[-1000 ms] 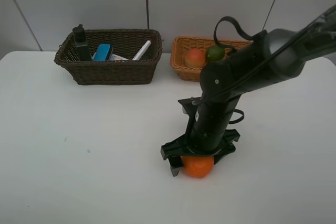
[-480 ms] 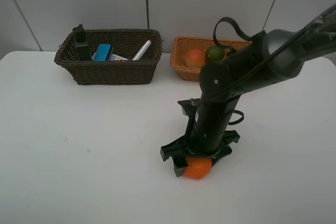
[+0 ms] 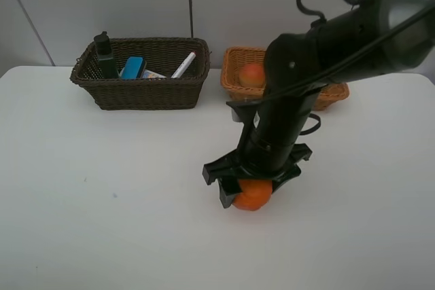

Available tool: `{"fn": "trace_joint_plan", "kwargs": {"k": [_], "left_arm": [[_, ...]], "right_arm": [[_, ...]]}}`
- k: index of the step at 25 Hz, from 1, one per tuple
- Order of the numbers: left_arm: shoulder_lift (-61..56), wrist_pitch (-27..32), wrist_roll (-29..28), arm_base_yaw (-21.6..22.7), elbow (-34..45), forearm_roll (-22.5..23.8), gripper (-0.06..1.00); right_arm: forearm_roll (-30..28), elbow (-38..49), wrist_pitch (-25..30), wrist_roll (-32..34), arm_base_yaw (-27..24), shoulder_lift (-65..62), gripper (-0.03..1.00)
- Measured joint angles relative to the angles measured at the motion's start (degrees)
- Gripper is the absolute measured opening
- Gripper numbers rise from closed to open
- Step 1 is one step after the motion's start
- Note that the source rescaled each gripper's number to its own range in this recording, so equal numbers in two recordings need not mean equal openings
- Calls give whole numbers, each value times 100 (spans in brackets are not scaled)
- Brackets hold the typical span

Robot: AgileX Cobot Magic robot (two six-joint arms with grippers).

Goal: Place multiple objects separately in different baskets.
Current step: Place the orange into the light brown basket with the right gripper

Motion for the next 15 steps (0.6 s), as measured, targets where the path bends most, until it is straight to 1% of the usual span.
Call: {"fn": "trace_joint_plan", "kwargs": {"k": [4, 7, 10, 13, 15], "left_arm": [[0, 0, 0, 0, 0, 0, 100], [0, 0, 0, 0, 0, 0, 100], [0, 0, 0, 0, 0, 0, 100], [0, 0, 0, 0, 0, 0, 100], [0, 0, 0, 0, 0, 0, 100]], "right_arm": [[-549, -718, 387, -12, -322, -183, 67], [-883, -1222, 404, -89, -823, -59, 67], [-1047, -1793, 228, -292, -1516, 284, 67], [-1047, -2338, -128, -487, -2135, 868, 67], [-1009, -2703, -229, -580, -2453, 1269, 67]]}}
